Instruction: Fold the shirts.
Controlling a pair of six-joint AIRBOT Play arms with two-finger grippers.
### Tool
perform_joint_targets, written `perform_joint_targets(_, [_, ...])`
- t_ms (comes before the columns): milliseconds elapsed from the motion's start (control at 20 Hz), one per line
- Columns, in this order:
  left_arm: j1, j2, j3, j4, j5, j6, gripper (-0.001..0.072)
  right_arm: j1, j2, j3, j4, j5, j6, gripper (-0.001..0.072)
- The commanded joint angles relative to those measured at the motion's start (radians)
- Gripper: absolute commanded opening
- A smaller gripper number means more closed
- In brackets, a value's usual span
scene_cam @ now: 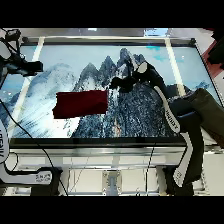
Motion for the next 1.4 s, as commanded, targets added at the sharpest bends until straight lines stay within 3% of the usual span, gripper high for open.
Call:
perform_joint_targets(0, [0.0, -0.011, 0.0, -0.018, 0.012, 0.002, 0.0009, -0.009, -0.096, 0.0, 0.132, 0.053, -0.027, 0.0687])
perform_joint_targets(200, [0.0, -0.02, 0.0, -0.019, 0.011, 0.002, 0.0009, 0.045, -0.152, 0.001, 0.291, -0.033, -0.078, 0.0687])
perform_joint_targets(450, [0.0, -0.02, 0.0, -0.021, 0.001, 0.026, 0.0009, 0.124, -0.17, 0.001, 0.307, -0.13, -0.074, 0.0681])
perform_joint_targets(650, [0.0, -0.02, 0.0, -0.021, -0.003, 0.031, 0.0009, 0.163, -0.177, 0.001, 0.365, -0.124, -0.069, 0.0652])
perform_joint_targets(800, [0.0, -0.02, 0.0, -0.021, -0.013, 0.06, 0.0009, 0.173, -0.177, 0.001, 0.518, -0.108, -0.101, 0.0431])
perform_joint_targets(850, [0.0, -0.02, 0.0, -0.02, -0.018, 0.062, 0.0009, 0.172, -0.177, 0.001, 0.569, -0.101, -0.13, 0.0317])
perform_joint_targets(900, [0.001, -0.02, 0.0, -0.02, -0.019, 0.062, 0.0009, 0.172, -0.177, 0.001, 0.616, -0.099, -0.162, 0.005])
perform_joint_targets(1100, [0.001, -0.02, 0.0, -0.02, -0.022, 0.074, 0.0009, 0.141, -0.158, 0.001, 0.782, -0.119, -0.314, 0.0031])
perform_joint_targets(1350, [0.001, -0.02, 0.0, -0.021, -0.026, 0.077, 0.0009, -0.021, -0.064, 0.001, 0.698, -0.125, -0.312, 0.003])
